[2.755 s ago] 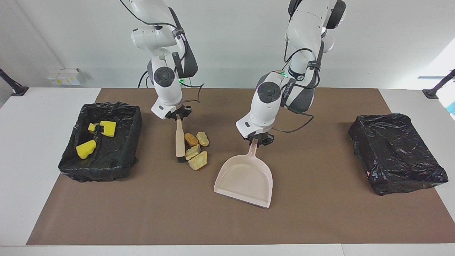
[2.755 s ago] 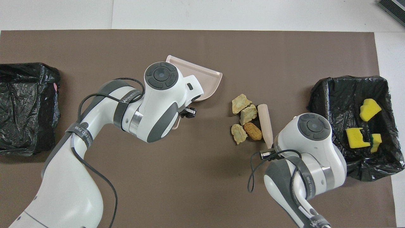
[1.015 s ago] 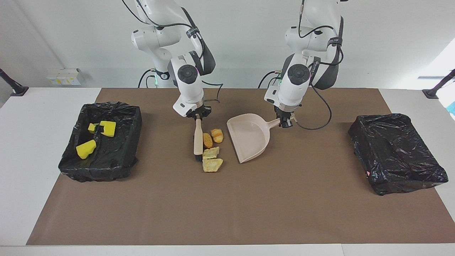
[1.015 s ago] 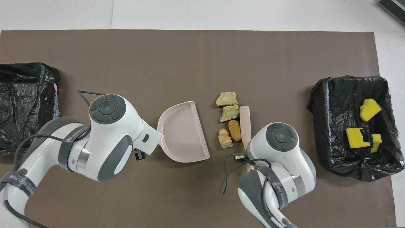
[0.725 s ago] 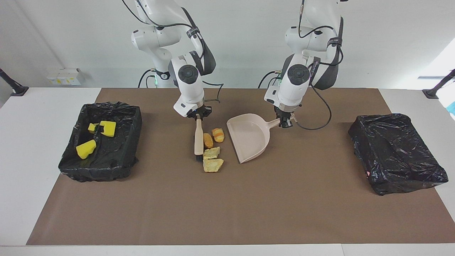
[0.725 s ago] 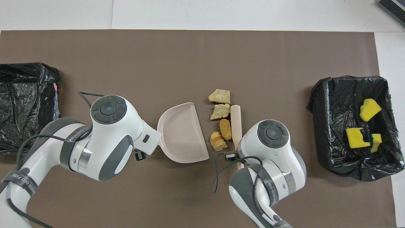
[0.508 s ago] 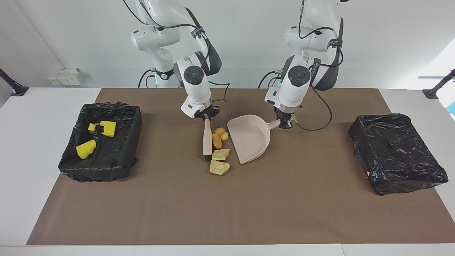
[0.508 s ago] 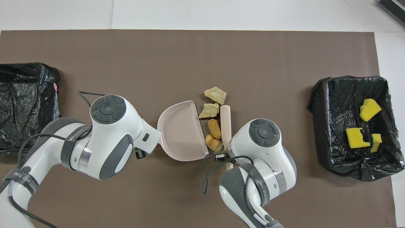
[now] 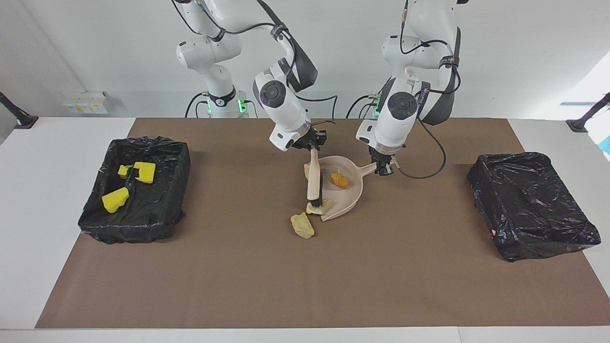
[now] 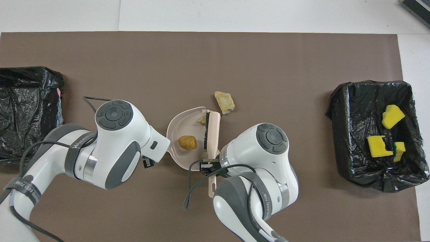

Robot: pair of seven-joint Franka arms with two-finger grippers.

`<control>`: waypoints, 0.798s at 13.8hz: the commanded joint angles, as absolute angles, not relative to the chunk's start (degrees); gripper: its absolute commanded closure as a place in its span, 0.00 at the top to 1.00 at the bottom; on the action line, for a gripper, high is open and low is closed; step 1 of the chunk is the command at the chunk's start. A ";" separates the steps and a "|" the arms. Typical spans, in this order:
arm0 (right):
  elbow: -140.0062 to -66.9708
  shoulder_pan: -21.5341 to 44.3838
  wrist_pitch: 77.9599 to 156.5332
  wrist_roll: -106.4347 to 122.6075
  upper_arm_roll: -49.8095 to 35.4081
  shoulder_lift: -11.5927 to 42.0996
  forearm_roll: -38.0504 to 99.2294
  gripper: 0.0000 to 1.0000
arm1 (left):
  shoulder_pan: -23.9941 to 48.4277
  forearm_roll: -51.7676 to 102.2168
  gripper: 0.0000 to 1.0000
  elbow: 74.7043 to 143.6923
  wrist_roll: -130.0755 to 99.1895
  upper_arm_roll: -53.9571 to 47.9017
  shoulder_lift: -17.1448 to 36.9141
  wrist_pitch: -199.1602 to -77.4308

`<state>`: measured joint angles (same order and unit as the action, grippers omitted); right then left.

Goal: Sweep and dump trash in bin
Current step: 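Sweep the trash pieces into the dustpan with the brush in the right gripper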

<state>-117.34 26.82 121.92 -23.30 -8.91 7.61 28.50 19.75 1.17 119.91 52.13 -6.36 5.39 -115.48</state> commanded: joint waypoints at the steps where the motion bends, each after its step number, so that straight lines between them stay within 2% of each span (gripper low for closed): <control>1: -112.96 25.23 113.51 -24.87 -8.09 7.91 26.75 0.00 | 18.90 2.28 0.00 119.88 54.49 -6.24 5.45 -115.93; 3: -110.40 22.86 107.60 -24.70 -8.52 8.08 15.26 0.00 | 17.68 4.12 0.00 119.71 54.49 -6.15 5.54 -116.19; 7: -110.04 19.00 106.53 -21.47 -8.26 9.13 2.75 0.00 | 14.51 9.83 0.00 119.71 53.27 -6.07 5.71 -116.72; 9: -106.63 16.27 106.44 -16.37 -8.26 12.20 0.19 0.00 | 13.18 10.55 0.00 119.71 48.11 -6.06 5.89 -116.63; 11: -101.02 16.26 105.74 -15.38 -8.26 17.81 -4.37 0.00 | 15.02 8.89 0.00 119.71 40.55 -5.98 5.89 -117.68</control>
